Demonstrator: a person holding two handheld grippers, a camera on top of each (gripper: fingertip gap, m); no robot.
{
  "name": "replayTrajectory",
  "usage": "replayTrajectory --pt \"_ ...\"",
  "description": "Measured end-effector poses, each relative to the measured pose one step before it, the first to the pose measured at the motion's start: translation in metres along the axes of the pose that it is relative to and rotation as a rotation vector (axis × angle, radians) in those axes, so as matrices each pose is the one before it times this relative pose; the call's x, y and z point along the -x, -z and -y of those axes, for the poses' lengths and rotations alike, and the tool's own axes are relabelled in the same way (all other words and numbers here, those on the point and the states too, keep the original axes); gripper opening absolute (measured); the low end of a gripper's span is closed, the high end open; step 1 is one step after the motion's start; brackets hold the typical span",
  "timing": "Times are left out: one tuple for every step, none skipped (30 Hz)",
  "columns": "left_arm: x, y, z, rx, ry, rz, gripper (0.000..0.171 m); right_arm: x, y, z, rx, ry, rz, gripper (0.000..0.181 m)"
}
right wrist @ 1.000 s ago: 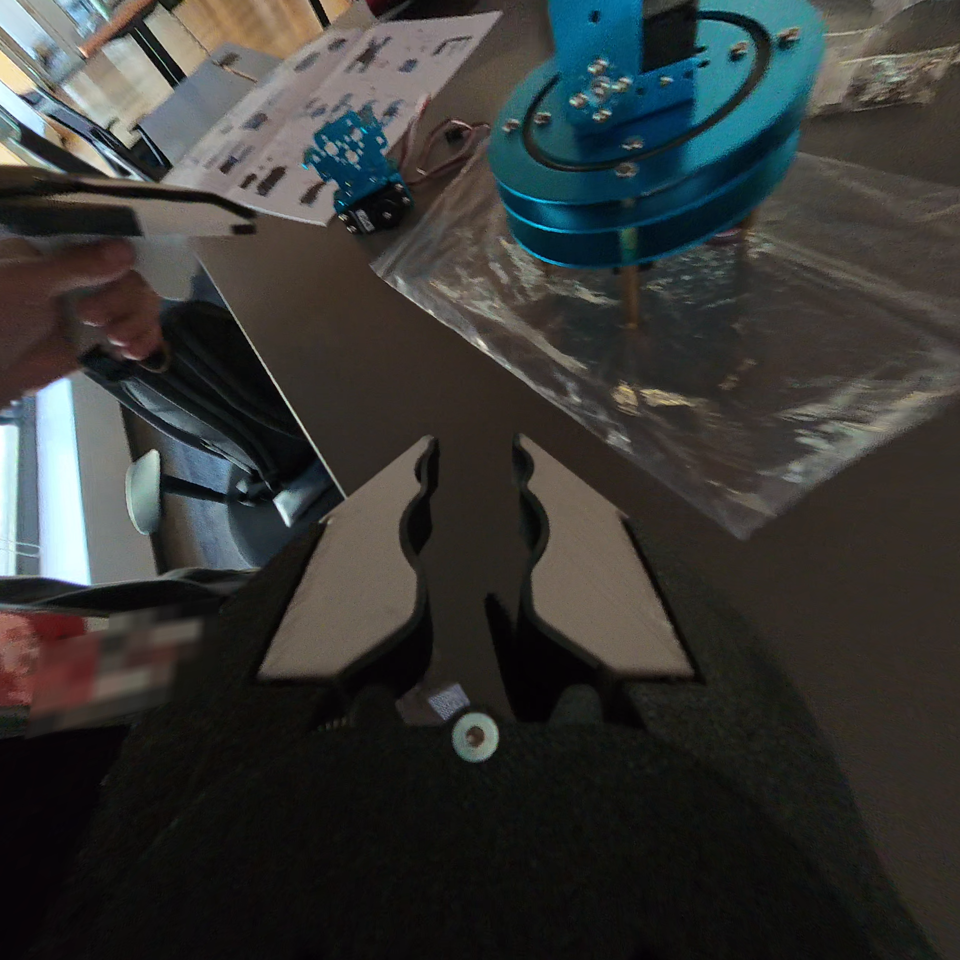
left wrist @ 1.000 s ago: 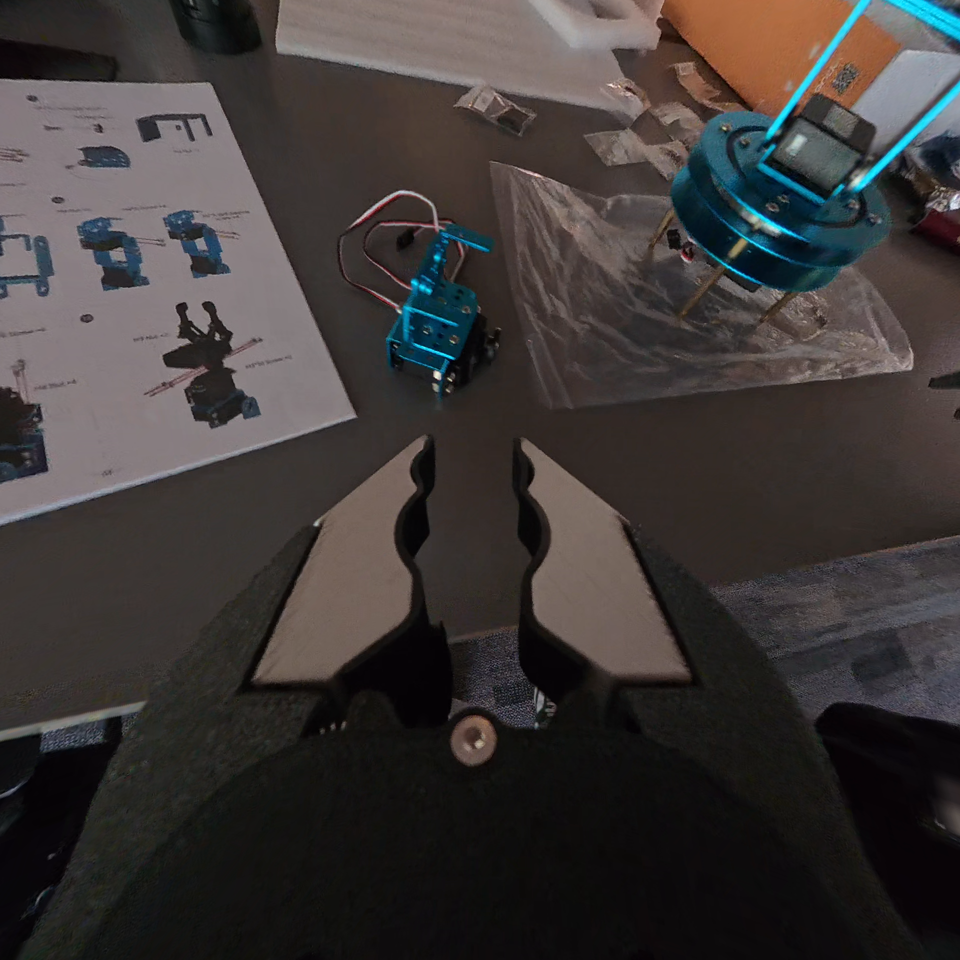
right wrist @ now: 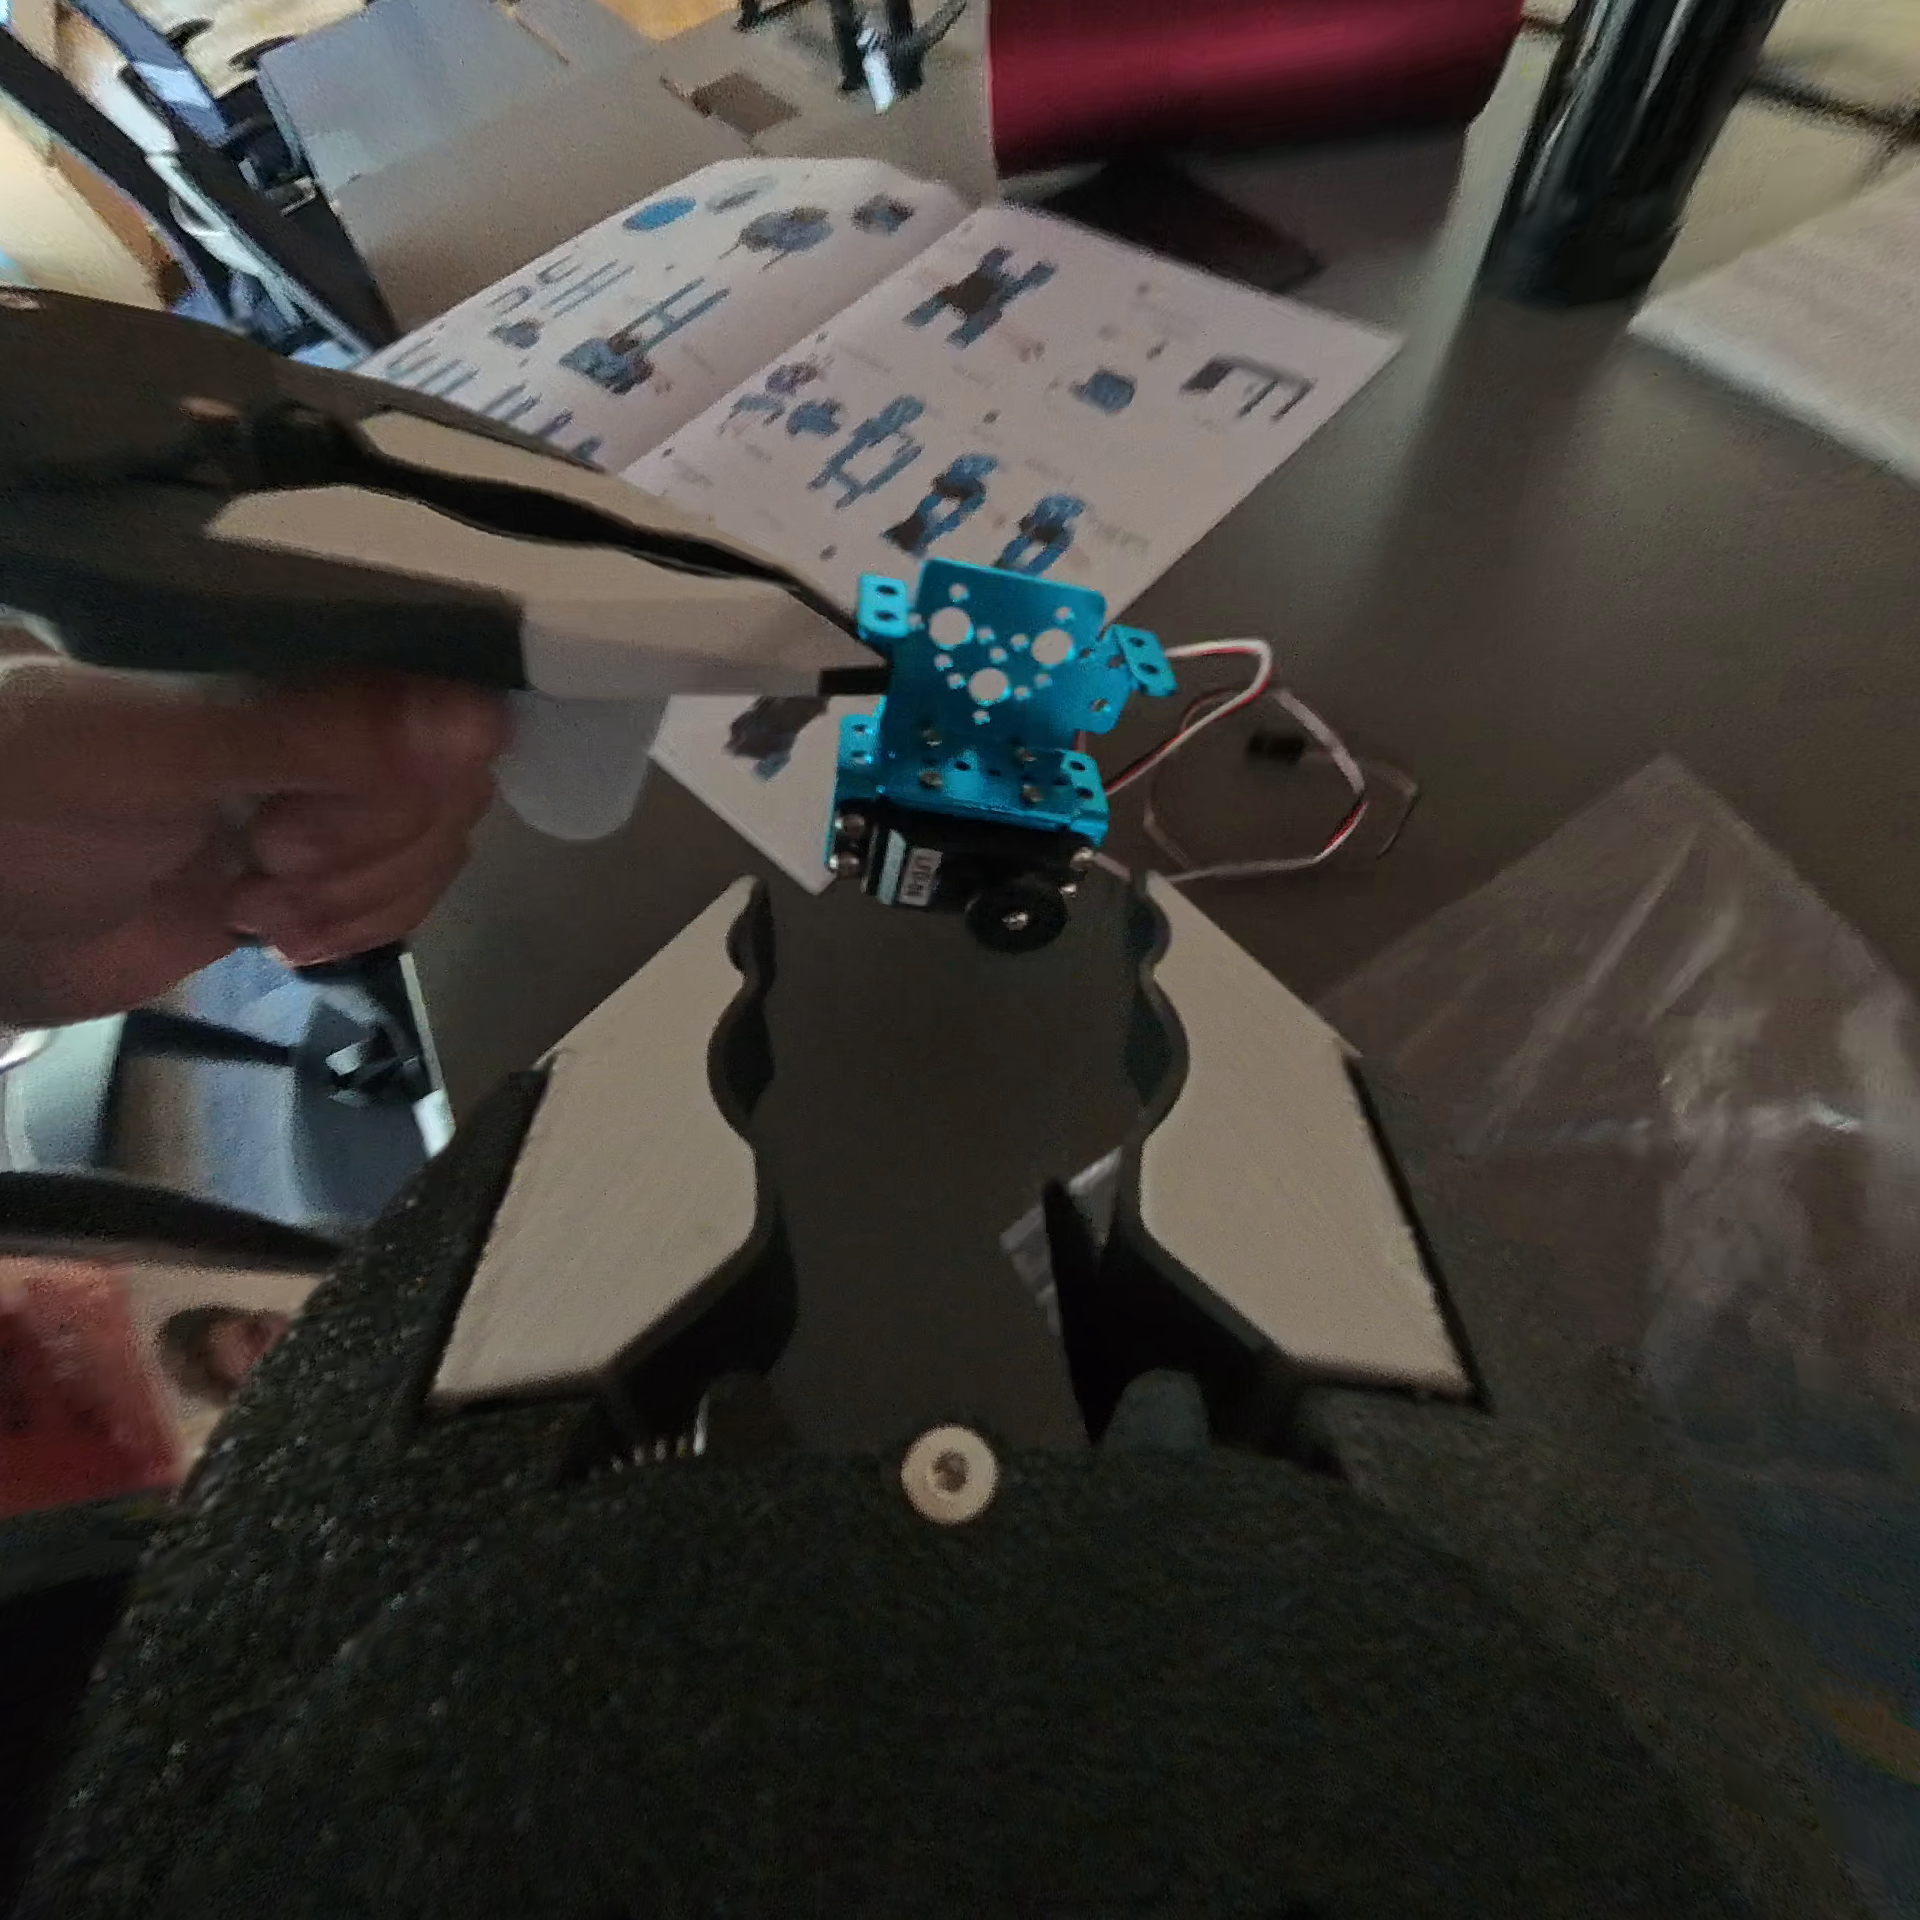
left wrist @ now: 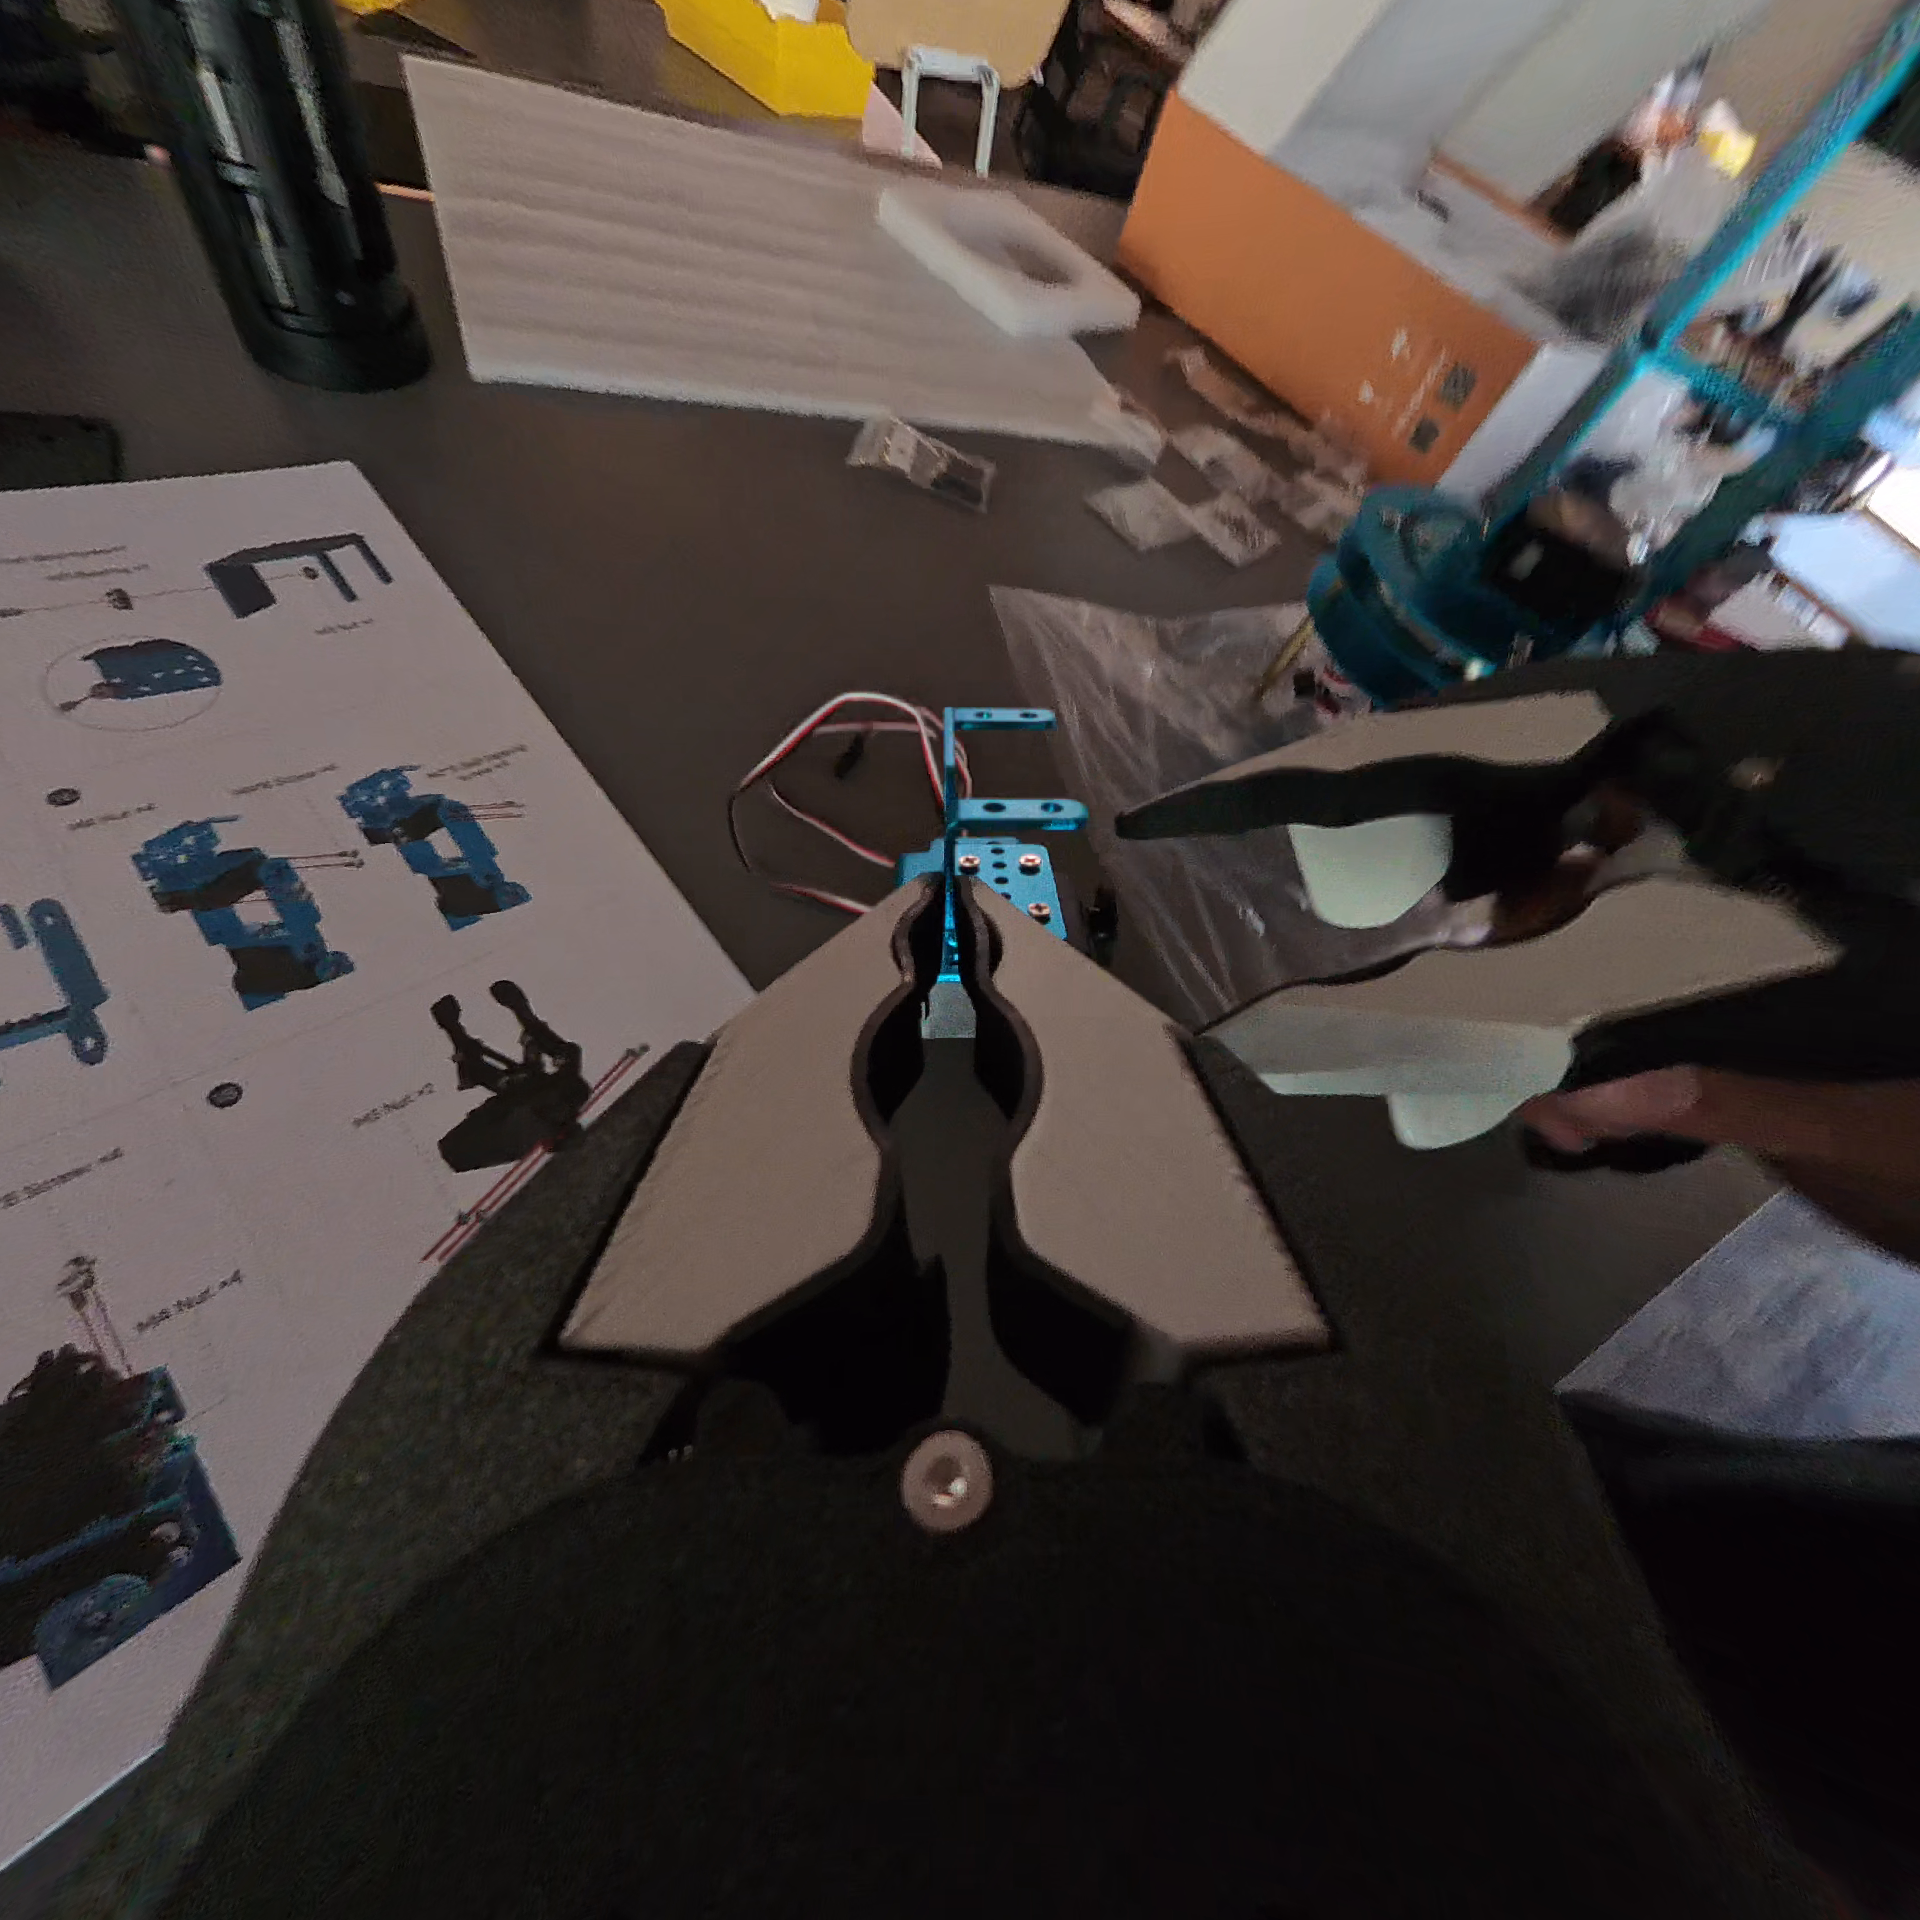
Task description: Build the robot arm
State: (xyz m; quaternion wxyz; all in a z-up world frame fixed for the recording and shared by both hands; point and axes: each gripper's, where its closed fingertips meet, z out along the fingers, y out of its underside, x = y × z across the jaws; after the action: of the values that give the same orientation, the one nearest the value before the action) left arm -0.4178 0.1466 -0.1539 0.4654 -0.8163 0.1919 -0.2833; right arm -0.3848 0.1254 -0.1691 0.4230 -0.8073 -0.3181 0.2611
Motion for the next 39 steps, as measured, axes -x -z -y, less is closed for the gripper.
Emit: replayTrajectory --pt "0.003 0.00209 0.00626 -0.02213 0.0407 -0.0048 0.0 -0.00079 -0.00139 0.00428 -0.0176 0.0201 -0.0199 0.071" --pt "0.00231 0.00152 0.00626 -0.02026 0.0368 -0.0079 0.0 0.00386 -0.00068 0.00442 -0.0141 0.0075 0.0111 0.068" --pt "0.00074 0.00123 0.0062 -0.01962 0.0309 -0.0144 0.0 0.00384 -0.00112 0.00478 -0.0132 -0.005 0.0152 0.069" --pt "0.00002 0.00085 0.00544 -0.01461 0.024 -0.0171 0.0 0.00131 -0.00237 0.0024 0.0021 -0.0132 0.0064 0.071" --pt "0.00006 0.00069 0.00496 -0.01089 0.0148 -0.0107 0.0 -0.00116 -0.00364 -0.00001 0.0223 -0.0222 -0.0036 0.081" --pt "0.00048 0.00103 0.00534 -0.0155 0.0052 -0.0029 0.0 -0.00151 -0.00351 0.00045 0.0236 -0.0237 -0.0038 0.088" --pt "-0.0001 0.00102 0.00491 -0.01422 -0.0057 -0.003 0.0 0.00094 -0.00201 0.00369 0.0008 -0.0145 0.0121 0.088" --pt "-0.00053 0.0007 0.00397 -0.00824 -0.0083 -0.0074 0.0 0.0008 -0.00083 0.00615 -0.0161 -0.0071 0.0089 0.086" --pt "-0.00044 0.00054 0.00317 -0.0039 -0.0006 -0.0083 0.0 -0.0019 -0.00011 0.00601 -0.0153 -0.0008 -0.0097 0.084" --pt "-0.00028 0.00026 0.00291 -0.00287 0.0068 -0.0101 0.0 -0.00175 -0.0001 0.00452 -0.0061 0.0034 -0.0083 0.083" --pt "-0.00049 0.00017 0.0028 -0.00413 0.0069 -0.0119 0.0 -0.00179 0.00007 0.00424 -0.0043 0.0032 -0.0081 0.081" --pt "-0.00097 -0.00012 0.00223 0.00116 -0.0013 -0.0126 0.0 -0.00191 0.00076 0.00554 -0.0132 0.0027 -0.0103 0.08" --pt "-0.00105 -0.00019 0.00252 -0.00186 -0.009 -0.0078 0.0 -0.00241 0.0014 0.00706 -0.023 0.0014 -0.0134 0.08" --pt "-0.00103 -0.00023 0.00294 -0.00496 -0.0123 -0.005 0.0 -0.00192 0.00164 0.00708 -0.0244 -0.0019 -0.0076 0.076" --pt "-0.00185 -0.00044 0.00245 -0.00178 -0.0148 -0.0081 0.0 -0.00079 0.00124 0.0064 -0.0198 -0.0077 0.0028 0.074" --pt "-0.0029 -0.00048 0.00295 -0.00479 -0.0148 -0.0122 0.0 -0.00092 0.00032 0.0038 -0.0048 -0.0123 0.0047 0.072" --pt "-0.00273 -0.0007 0.00269 -0.0031 -0.014 -0.009 0.0 0.00008 -0.00049 0.002 0.0053 -0.0177 0.0118 0.074" --pt "-0.00263 -0.00112 0.0022 -0.00012 -0.0113 -0.0068 0.0 0.00097 -0.00048 0.00143 0.0058 -0.0213 0.0179 0.074" --pt "-0.00332 -0.00122 0.00193 0.00107 -0.0137 -0.0103 0.0 -0.00039 -0.00048 0.00113 0.0016 -0.0252 0.0079 0.074" --pt "-0.00361 -0.00131 0.0025 -0.00281 -0.0183 -0.01 0.0 -0.00069 0.00002 0.00075 0.0004 -0.0232 0.0035 0.072" --pt "-0.00341 -0.00159 0.00206 0.00101 -0.0223 -0.0075 0.0 -0.00033 0.00083 0.00175 -0.008 -0.0141 0.0028 0.072" --pt "-0.00356 -0.00195 0.00173 0.00454 -0.0247 -0.0072 0.0 -0.00161 0.00199 0.00161 -0.0081 -0.0014 -0.0092 0.067" --pt "-0.00314 -0.00187 0.00172 0.0069 -0.0203 -0.0064 0.0 -0.00246 0.00223 0.00128 -0.0034 0.0051 -0.0162 0.066" --pt "-0.00303 -0.00182 0.0025 0.00158 -0.0172 -0.0053 0.0 -0.00175 0.00189 0.00107 0.0024 -0.0002 -0.0126 0.065" --pt "-0.00337 -0.00217 0.0022 0.00152 -0.0199 -0.0069 0.001 -0.00216 0.00234 0.0011 0.0079 -0.0038 -0.0168 0.066" --pt "-0.00383 -0.0022 0.00298 -0.00094 -0.0267 -0.0079 0.001 -0.00209 0.00401 0.00295 -0.0017 0.0137 -0.0229 0.065" --pt "-0.00426 -0.00164 0.00458 -0.00502 -0.0315 -0.0095 0.001 -0.0019 0.0051 0.00496 -0.015 0.03 -0.0243 0.065" --pt "-0.00544 -0.00122 0.00672 -0.01048 -0.0353 -0.0153 0.001 -0.00204 0.00655 0.00682 -0.0234 0.0283 -0.0232 0.065" --pt "-0.00653 -0.00082 0.00885 -0.01866 -0.0437 -0.0195 0.001 -0.00196 0.007 0.00803 -0.0295 0.0218 -0.0187 0.065" --pt "-0.00654 -0.00129 0.00949 -0.01801 -0.0587 -0.0169 0.001 -0.00113 0.00657 0.0075 -0.022 0.009 -0.0111 0.065" --pt "-0.00461 -0.00257 0.00774 -0.0049 -0.0756 -0.003 0.0 -0.00127 0.00608 0.00582 -0.0064 -0.0104 -0.0073 0.065" --pt "-0.00426 -0.003 0.00683 -0.00074 -0.08 -0.001 0.0 -0.00221 0.00577 0.0047 -0.0043 -0.016 -0.0107 0.065" --pt "-0.00363 -0.00263 0.00762 -0.00831 -0.0681 0.0003 0.0 -0.00186 0.00589 0.00582 -0.0214 -0.0078 -0.007 0.065" --pt "-0.00383 -0.0024 0.00811 -0.01231 -0.0472 -0.0024 0.0 -0.00188 0.00566 0.00604 -0.03 -0.0011 -0.0057 0.065" --pt "-0.00472 -0.00228 0.00783 -0.01284 -0.0399 -0.0098 0.0 -0.0023 0.00502 0.00531 -0.0284 -0.0013 -0.0042 0.066" --pt "-0.00489 -0.00224 0.00694 -0.01035 -0.0461 -0.0109 0.0 -0.00163 0.00488 0.00399 -0.0214 -0.0001 0.0033 0.069" --pt "-0.00286 -0.0025 0.00552 -0.00227 -0.0422 -0.0004 0.0 -0.00192 0.00556 0.00368 -0.0142 -0.0064 0.0014 0.069" --pt "-0.00223 -0.00277 0.00429 0.00118 -0.0264 -0.003 0.0 -0.00085 0.00657 0.00462 -0.0155 -0.0074 0.0077 0.069" --pt "-0.0022 -0.00288 0.00305 0.00281 -0.0105 -0.0127 0.0 0.00037 0.00748 0.00562 -0.0201 -0.0034 0.0173 0.069"
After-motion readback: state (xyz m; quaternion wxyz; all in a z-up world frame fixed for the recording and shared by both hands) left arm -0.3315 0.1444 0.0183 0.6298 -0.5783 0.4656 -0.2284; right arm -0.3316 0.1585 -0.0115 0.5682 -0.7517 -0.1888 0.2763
